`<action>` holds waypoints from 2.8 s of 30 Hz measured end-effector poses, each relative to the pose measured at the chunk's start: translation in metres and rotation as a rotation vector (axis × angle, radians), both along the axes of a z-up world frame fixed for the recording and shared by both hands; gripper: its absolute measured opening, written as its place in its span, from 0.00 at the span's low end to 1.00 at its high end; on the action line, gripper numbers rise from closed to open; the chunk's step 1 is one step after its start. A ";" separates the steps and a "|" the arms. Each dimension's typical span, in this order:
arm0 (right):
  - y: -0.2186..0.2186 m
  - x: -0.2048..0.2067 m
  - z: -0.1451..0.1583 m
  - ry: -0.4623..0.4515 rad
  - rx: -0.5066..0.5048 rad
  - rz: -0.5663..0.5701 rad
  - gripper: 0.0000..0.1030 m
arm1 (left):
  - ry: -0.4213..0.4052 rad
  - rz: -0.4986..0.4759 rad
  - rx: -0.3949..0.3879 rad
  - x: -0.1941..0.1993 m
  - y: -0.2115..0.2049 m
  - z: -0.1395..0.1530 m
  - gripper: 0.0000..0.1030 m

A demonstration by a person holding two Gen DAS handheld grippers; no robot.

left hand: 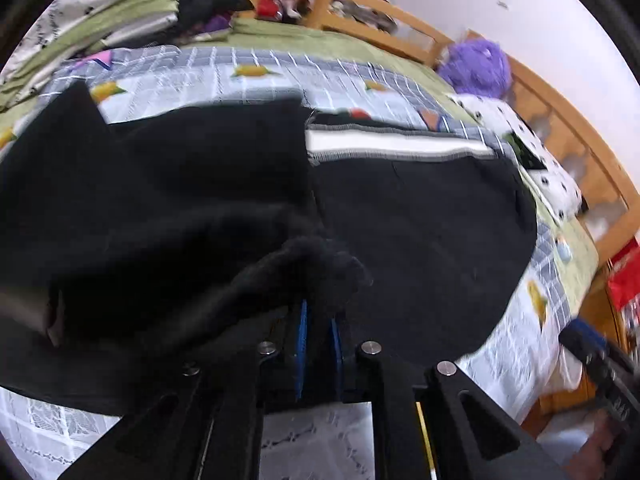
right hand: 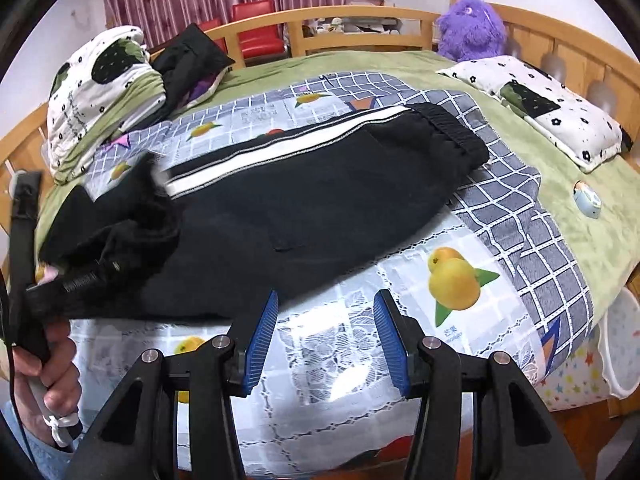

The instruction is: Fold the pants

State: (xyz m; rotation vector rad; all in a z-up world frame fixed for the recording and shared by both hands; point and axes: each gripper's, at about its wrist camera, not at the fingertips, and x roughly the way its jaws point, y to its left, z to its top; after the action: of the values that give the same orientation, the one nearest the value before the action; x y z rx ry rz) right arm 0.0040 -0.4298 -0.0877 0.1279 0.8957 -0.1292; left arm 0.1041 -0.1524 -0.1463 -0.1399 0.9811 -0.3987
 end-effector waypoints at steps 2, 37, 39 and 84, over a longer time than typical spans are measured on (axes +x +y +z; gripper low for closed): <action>0.006 0.004 -0.002 0.011 0.000 0.026 0.49 | -0.007 -0.017 -0.012 -0.013 0.012 0.005 0.37; 0.191 0.198 -0.011 -0.026 -0.074 0.348 0.05 | -0.100 0.411 -0.054 -0.065 0.305 -0.009 0.61; 0.171 0.207 -0.022 0.032 -0.055 0.290 0.13 | -0.097 0.399 -0.063 -0.063 0.298 -0.007 0.61; 0.150 0.224 -0.062 0.191 0.203 0.453 0.13 | -0.015 0.221 -0.078 -0.011 0.229 -0.021 0.61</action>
State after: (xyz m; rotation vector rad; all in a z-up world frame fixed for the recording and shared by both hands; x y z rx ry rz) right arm 0.2282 -0.2795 -0.1501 0.0989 1.1063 0.3779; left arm 0.0934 0.0765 -0.1669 -0.3128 0.9242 -0.2353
